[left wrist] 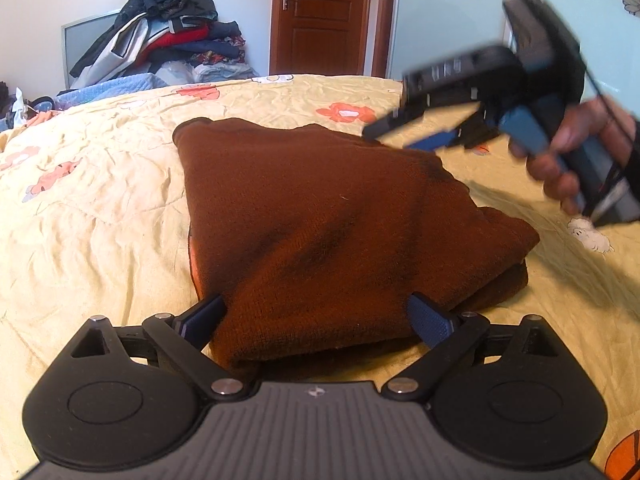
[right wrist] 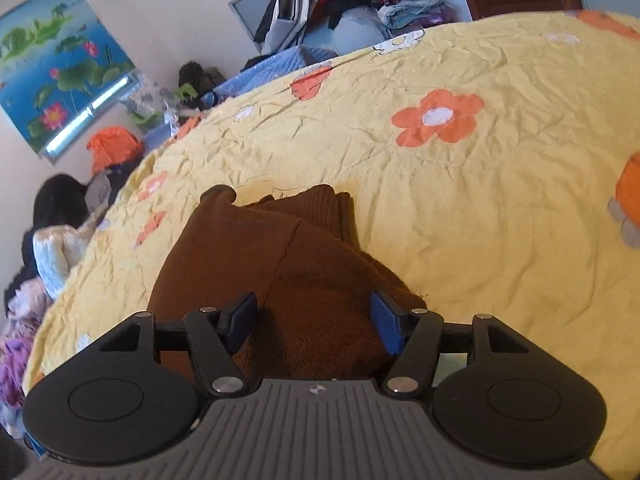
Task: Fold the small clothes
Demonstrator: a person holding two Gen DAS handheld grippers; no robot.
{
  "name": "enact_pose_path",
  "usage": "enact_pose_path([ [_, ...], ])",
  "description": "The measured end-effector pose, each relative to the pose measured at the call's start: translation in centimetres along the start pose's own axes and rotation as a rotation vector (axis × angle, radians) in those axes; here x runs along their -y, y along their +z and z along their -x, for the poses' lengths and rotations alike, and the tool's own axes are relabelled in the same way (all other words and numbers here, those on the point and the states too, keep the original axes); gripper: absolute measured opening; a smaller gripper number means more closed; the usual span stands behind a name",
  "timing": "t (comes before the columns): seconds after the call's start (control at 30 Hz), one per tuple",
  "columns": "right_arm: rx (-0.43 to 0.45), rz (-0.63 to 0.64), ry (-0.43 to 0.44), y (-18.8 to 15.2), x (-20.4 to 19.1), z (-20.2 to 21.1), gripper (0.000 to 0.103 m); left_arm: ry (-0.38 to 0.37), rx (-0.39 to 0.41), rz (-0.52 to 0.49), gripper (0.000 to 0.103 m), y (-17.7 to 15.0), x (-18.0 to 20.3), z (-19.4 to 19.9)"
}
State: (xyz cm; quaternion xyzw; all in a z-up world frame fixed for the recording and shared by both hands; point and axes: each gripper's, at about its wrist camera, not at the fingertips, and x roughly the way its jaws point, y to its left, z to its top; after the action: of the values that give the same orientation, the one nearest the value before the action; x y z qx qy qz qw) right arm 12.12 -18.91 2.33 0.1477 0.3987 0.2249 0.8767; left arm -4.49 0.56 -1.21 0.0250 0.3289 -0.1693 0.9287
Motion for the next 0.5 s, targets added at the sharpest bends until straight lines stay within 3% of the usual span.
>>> enact_pose_path([
  [0.1, 0.106, -0.016, 0.058, 2.1, -1.2, 1.9, 0.070, -0.007, 0.002, 0.014, 0.101, -0.1, -0.2, 0.0],
  [0.17, 0.119, -0.021, 0.105, 3.8, -2.2, 1.7, 0.075, -0.009, 0.002, 0.024, 0.102, -0.1, -0.4, -0.1],
  [0.37, -0.035, 0.042, 0.102, 7.2, -5.0, -5.9, 0.079, -0.016, 0.001, 0.076, 0.103, -0.3, -1.0, 0.0],
  [0.43, -0.108, 0.037, 0.100, 7.4, -5.3, -8.8, 0.075, -0.015, 0.003, 0.077, 0.103, -0.5, -1.0, 0.1],
  [0.5, -0.150, 0.085, 0.080, 7.1, -6.3, -10.8, 0.064, -0.014, 0.004, 0.077, 0.103, -0.5, -1.0, 0.1],
])
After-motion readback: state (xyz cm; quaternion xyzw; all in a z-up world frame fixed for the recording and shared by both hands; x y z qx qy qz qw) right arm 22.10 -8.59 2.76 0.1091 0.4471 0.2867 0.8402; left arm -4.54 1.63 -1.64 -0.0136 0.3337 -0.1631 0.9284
